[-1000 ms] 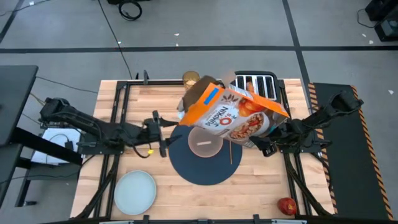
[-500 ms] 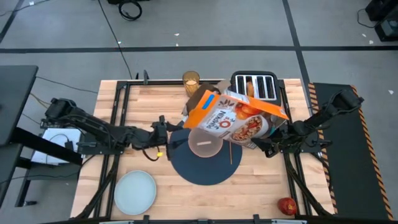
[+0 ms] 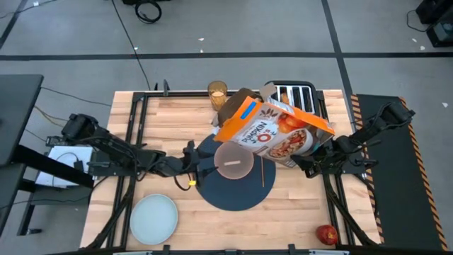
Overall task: Arrange a breakfast setting
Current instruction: Pour the cereal from the cereal box into the bowl
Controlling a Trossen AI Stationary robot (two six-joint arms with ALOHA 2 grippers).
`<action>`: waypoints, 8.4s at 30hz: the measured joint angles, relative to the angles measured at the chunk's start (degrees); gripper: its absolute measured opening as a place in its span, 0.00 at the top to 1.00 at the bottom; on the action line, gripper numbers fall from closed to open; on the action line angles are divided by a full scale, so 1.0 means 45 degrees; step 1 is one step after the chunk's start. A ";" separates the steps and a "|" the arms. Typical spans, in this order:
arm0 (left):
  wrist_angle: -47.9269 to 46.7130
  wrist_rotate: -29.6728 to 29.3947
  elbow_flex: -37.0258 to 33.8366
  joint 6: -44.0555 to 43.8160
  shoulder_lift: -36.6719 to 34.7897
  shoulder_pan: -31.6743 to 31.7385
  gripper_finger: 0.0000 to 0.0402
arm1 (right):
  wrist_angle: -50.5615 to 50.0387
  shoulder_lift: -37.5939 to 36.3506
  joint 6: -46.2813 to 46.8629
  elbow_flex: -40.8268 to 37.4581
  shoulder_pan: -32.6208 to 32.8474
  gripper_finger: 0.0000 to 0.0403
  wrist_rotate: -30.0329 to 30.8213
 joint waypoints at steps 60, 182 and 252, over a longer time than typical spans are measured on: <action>1.2534 0.4546 0.4392 0.4395 0.6298 0.2039 0.21 | 0.0069 0.2080 -0.0674 0.3489 -0.1476 0.25 -0.1892; -1.4130 0.6255 0.7956 0.2809 -0.4000 0.1986 0.31 | -0.8593 0.5411 -0.0139 0.7762 0.4360 0.11 0.6247; -2.6652 0.5582 1.1008 0.0364 -0.0732 0.1977 0.31 | -1.0583 0.8567 0.1234 0.9942 -0.2473 0.85 0.1030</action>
